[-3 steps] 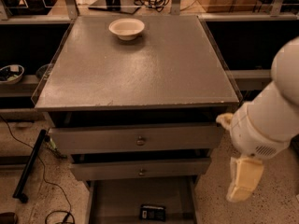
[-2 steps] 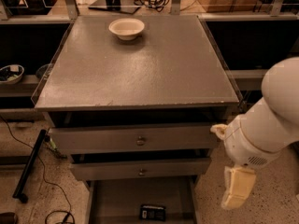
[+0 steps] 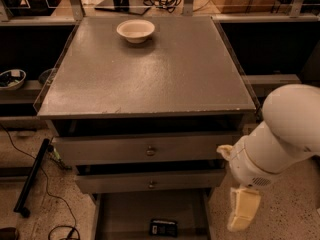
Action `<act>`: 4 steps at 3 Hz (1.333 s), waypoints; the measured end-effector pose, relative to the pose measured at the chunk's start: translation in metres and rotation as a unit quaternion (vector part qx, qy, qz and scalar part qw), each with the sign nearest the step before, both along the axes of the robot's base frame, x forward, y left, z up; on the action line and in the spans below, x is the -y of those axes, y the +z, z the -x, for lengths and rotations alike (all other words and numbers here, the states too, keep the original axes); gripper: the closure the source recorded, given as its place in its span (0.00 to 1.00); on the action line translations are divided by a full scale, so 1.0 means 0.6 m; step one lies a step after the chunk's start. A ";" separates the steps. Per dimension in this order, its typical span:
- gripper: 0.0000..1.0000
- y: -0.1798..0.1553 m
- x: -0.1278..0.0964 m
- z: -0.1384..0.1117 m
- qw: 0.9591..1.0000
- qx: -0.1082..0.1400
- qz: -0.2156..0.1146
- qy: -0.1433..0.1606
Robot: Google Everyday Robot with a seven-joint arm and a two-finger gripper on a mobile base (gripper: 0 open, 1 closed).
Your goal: Pick rxbar blueberry from bottom drawer and place on counter
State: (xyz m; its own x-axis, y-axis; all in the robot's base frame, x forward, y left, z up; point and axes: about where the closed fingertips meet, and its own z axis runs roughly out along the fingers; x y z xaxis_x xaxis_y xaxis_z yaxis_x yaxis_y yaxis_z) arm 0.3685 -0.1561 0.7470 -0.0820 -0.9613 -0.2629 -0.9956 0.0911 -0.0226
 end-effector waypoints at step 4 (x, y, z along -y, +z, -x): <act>0.00 -0.129 -0.037 -0.020 0.999 -0.014 -0.038 -0.005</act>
Offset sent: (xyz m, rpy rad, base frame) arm 0.0166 0.0189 -0.0714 0.0562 0.0119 -0.0043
